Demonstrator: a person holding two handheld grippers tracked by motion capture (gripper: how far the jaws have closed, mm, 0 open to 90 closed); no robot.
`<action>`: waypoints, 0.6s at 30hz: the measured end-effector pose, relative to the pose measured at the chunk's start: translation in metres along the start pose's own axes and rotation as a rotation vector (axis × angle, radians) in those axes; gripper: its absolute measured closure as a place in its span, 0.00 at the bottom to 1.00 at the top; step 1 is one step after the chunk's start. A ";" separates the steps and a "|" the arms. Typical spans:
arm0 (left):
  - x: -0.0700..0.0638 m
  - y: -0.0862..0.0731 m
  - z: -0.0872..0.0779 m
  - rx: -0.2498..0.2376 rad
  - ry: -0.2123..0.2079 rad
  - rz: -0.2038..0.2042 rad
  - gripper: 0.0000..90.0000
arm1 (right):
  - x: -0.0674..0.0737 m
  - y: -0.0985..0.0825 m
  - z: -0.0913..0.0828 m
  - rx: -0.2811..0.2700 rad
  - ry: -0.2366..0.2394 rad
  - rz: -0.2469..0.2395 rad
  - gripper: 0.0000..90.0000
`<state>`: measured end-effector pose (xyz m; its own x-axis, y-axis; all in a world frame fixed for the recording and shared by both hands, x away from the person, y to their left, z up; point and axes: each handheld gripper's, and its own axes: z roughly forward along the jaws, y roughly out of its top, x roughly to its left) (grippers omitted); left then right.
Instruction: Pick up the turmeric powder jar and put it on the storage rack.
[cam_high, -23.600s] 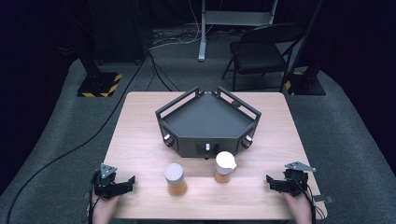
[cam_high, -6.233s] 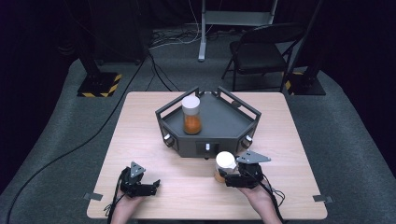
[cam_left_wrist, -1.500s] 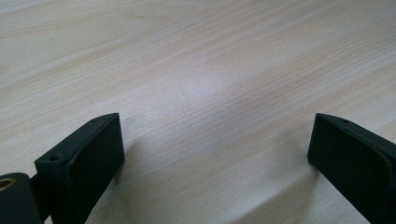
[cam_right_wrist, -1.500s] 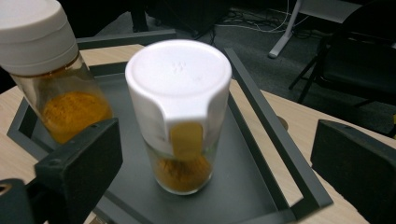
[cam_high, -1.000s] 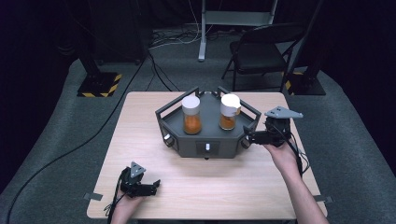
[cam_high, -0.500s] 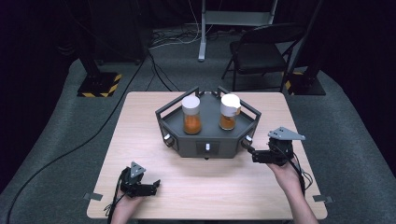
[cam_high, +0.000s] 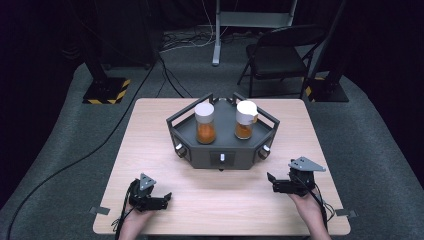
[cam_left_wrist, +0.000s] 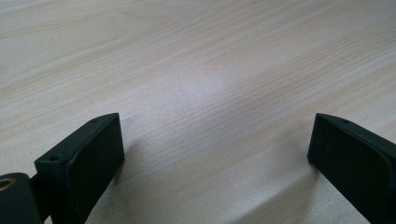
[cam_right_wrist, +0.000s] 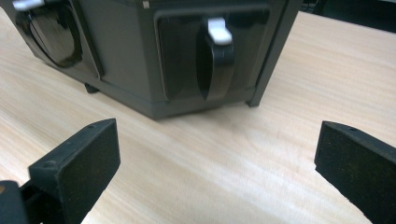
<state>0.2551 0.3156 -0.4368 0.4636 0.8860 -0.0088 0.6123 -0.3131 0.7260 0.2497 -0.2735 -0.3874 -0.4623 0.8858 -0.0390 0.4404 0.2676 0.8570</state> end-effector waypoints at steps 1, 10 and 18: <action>0.000 0.000 0.000 0.000 0.000 0.000 0.04 | 0.000 -0.004 0.000 -0.002 -0.001 0.002 0.00; 0.000 0.000 0.000 0.000 0.000 0.000 0.04 | -0.001 -0.039 0.000 -0.036 -0.011 0.032 0.00; 0.000 0.000 0.000 0.001 0.002 -0.004 0.03 | 0.004 -0.066 0.000 -0.025 -0.065 0.051 0.00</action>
<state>0.2554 0.3153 -0.4367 0.4598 0.8879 -0.0105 0.6145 -0.3096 0.7256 0.2188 -0.2876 -0.4437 -0.3885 0.9211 -0.0275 0.4420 0.2125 0.8715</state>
